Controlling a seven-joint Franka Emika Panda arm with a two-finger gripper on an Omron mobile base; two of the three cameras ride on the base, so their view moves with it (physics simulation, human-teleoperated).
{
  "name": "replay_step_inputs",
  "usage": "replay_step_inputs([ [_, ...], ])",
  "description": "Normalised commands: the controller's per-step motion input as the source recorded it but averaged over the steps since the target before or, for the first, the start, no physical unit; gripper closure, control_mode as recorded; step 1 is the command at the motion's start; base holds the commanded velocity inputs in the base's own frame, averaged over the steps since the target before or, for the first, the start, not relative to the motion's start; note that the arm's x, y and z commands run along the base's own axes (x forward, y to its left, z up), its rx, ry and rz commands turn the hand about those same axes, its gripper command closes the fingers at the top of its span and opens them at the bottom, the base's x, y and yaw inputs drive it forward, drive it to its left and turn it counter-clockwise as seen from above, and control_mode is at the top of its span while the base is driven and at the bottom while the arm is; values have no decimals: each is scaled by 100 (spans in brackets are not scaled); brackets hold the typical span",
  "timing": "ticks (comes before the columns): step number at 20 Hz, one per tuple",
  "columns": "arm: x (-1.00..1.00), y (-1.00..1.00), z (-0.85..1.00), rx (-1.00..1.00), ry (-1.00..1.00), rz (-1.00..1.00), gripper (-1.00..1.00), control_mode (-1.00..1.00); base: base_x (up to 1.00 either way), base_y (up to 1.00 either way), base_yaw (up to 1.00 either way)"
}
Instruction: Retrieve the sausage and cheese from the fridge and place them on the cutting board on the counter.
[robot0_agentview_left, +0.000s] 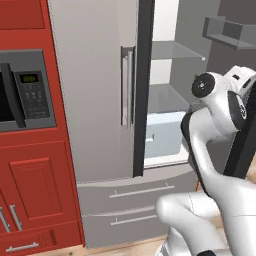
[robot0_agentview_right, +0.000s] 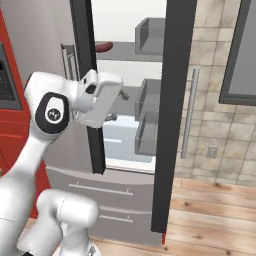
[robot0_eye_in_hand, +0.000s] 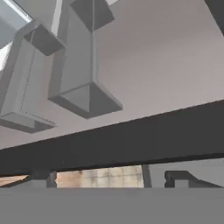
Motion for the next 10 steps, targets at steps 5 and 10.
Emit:
replay_step_inputs([
  [5,-100,94,47,0,-44,0,-100,-100,0,0,0],
  [10,-70,83,71,29,-18,0,-100,-100,0,0,0],
])
